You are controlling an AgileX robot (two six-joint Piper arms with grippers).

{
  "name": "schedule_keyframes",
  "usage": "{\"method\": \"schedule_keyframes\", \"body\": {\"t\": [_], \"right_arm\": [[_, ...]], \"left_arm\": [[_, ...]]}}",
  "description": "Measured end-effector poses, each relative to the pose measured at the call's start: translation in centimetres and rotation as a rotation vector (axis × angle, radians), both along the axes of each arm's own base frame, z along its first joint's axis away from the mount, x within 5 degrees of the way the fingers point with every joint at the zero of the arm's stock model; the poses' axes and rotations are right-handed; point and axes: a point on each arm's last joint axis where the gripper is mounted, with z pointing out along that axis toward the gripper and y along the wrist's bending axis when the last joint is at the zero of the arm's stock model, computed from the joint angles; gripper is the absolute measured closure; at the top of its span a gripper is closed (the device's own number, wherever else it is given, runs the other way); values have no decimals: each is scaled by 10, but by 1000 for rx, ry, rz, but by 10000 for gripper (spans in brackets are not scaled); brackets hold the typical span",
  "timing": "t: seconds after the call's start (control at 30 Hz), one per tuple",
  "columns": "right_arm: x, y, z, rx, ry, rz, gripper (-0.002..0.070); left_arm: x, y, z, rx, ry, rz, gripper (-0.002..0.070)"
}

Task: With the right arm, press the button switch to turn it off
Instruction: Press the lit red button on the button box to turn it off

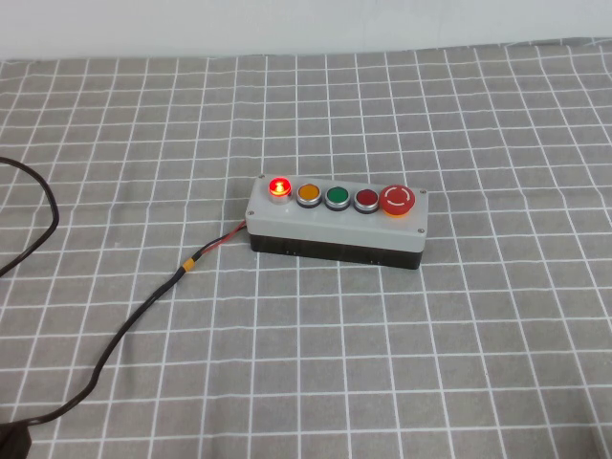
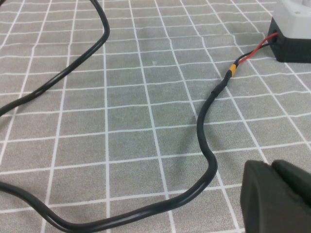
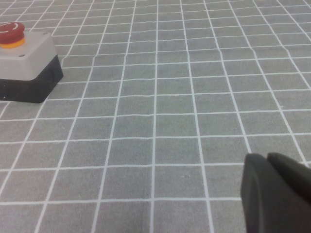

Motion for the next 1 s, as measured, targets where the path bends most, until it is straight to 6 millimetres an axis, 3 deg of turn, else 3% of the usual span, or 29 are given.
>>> {"method": "schedule_keyframes", "body": {"t": [0.53,0.83,1.0], "right_arm": [[1,0,6,5,-66,1,692],[3,1,37,33,-407,8,692],[-7,1,68,62,-770,14,692]], "left_arm": [[0,0,0,0,0,0,678],[0,0,0,0,0,0,678],[0,0,0,0,0,0,678]]}}
